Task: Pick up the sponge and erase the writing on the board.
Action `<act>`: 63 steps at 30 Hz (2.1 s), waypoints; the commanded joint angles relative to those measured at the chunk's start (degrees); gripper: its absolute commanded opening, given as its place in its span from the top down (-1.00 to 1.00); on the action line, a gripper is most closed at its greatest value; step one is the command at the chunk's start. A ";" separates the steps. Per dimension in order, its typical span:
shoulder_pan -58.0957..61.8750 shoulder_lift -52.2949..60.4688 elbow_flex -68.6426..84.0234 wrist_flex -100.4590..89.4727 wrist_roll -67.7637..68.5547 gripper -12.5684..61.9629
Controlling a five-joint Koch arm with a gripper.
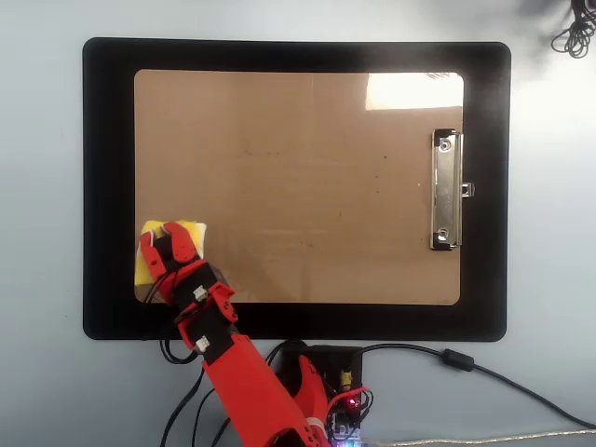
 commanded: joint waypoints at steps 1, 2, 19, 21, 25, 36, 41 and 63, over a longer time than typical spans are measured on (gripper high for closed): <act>-4.22 1.76 -4.83 0.18 -5.89 0.88; -5.63 0.70 -5.36 0.00 -6.06 0.88; -8.61 -13.97 -8.88 -6.77 -5.54 0.84; -8.79 -13.89 -8.88 -7.29 -5.54 0.52; -9.05 -13.45 -8.35 -6.94 -5.27 -0.11; -7.82 9.05 -11.69 21.88 -3.08 -0.18; 3.52 17.40 -21.09 58.62 -1.76 -0.18; 37.97 31.20 18.98 75.94 26.10 -0.25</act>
